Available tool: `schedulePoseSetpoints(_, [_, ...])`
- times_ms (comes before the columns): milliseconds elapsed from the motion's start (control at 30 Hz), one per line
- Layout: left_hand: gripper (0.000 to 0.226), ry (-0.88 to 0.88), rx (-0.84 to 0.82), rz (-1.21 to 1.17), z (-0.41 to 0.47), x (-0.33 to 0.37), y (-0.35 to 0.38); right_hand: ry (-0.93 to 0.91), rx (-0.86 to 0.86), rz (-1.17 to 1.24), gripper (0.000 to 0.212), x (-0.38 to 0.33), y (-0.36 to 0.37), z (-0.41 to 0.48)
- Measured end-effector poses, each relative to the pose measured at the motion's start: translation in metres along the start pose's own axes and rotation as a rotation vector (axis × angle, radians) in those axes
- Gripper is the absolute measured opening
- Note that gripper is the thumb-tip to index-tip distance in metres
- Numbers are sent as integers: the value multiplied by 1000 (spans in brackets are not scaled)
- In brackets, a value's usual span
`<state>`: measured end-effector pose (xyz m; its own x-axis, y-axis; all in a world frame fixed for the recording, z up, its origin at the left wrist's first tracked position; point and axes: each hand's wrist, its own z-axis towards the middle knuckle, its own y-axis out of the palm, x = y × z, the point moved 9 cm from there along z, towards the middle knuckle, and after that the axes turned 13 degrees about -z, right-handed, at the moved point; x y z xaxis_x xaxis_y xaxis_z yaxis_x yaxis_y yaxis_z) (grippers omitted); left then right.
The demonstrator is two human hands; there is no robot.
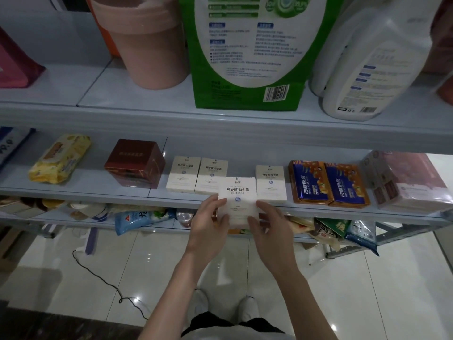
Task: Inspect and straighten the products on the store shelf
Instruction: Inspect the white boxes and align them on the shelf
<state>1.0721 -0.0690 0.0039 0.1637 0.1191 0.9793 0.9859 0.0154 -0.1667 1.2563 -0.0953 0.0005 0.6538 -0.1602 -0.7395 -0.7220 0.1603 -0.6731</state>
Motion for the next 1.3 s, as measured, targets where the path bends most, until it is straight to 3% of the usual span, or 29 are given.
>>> schedulePoseSetpoints(100, [37, 78, -21, 162, 7, 0, 5, -25, 28, -35, 38, 4, 4, 3])
schedulePoseSetpoints(300, [35, 63, -102, 248, 26, -22, 24, -56, 39, -112, 28, 26, 25, 16])
schedulePoseSetpoints(767, [39, 124, -162, 336, 50, -89, 50, -24, -53, -166, 40, 73, 81, 37])
schedulePoseSetpoints(900, [45, 203, -223, 393, 45, -91, 60, -94, -30, -204, 46, 75, 84, 37])
schedulePoseSetpoints(1167, [41, 382, -147, 782, 55, -81, 60, -157, 30, -404, 46, 67, 87, 51])
schedulePoseSetpoints(1300, [45, 437, -120, 857, 64, -73, 60, -228, 111, -542, 45, 59, 83, 63])
